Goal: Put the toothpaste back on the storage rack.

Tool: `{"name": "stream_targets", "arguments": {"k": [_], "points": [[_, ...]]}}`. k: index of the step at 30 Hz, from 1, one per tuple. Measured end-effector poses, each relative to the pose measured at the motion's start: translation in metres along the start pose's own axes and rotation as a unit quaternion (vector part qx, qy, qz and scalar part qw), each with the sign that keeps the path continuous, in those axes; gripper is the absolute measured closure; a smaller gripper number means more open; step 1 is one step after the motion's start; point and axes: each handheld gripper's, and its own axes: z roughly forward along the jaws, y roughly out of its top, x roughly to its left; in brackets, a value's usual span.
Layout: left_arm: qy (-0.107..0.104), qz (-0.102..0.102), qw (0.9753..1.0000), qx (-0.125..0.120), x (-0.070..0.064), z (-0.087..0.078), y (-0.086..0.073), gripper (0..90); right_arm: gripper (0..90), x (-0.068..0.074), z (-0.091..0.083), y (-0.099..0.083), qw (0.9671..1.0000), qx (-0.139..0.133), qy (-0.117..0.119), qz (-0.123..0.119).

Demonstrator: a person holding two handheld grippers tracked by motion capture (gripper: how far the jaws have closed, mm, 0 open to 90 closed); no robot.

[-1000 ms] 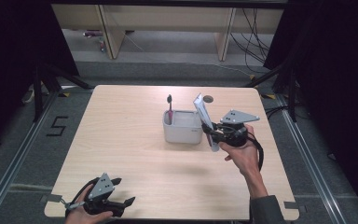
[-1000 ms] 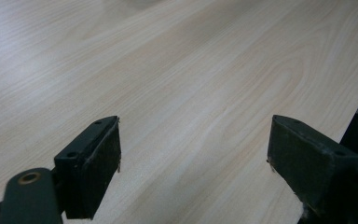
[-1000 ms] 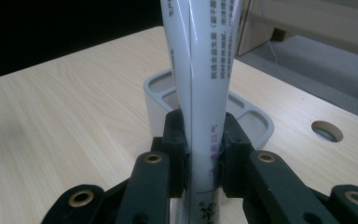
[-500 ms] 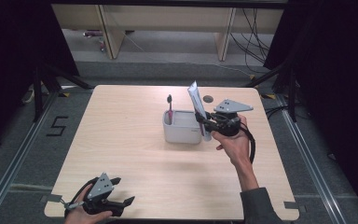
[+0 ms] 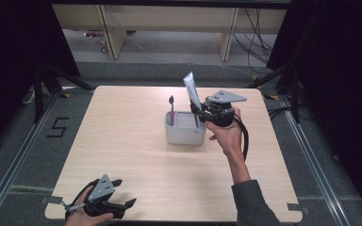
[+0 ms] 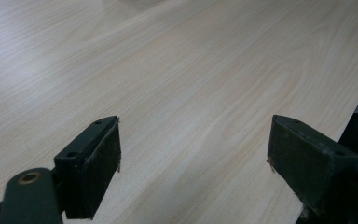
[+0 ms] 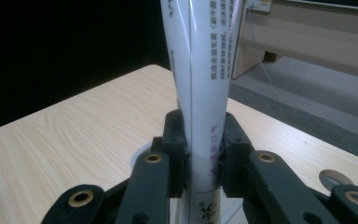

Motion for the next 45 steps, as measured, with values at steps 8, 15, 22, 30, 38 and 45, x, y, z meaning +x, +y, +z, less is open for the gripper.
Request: {"name": "stream_targets", "arguments": {"k": [8, 15, 22, 30, 38, 45], "points": [[0.003, 0.003, 1.0, 0.001, 0.0, -0.001, 0.0, 16.8, 76.4, -0.001, 0.018, 0.005, 1.0, -0.001, -0.001, 0.005], [-0.001, 0.012, 0.9999, 0.007, 0.001, -0.001, 0.0, 16.8, 76.4, -0.006, 0.032, 0.006, 1.0, 0.002, -0.009, 0.002], [0.001, 0.002, 1.0, 0.002, 0.0, -0.001, 0.0, 16.8, 76.3, -0.011, 0.047, 0.001, 0.9998, 0.007, -0.012, 0.011], [-0.004, 0.011, 0.9999, 0.008, 0.001, -0.001, 0.0, 16.8, 76.3, -0.015, 0.058, -0.006, 0.9997, 0.008, -0.015, 0.018], [-0.007, 0.005, 1.0, 0.001, 0.0, -0.002, 0.001, 16.8, 76.2, -0.015, 0.07, -0.013, 0.9995, 0.017, -0.023, 0.016], [-0.005, 0.002, 1.0, -0.005, -0.001, -0.001, 0.001, 16.8, 76.1, -0.015, 0.076, -0.023, 0.9993, 0.029, -0.015, 0.018]]}}
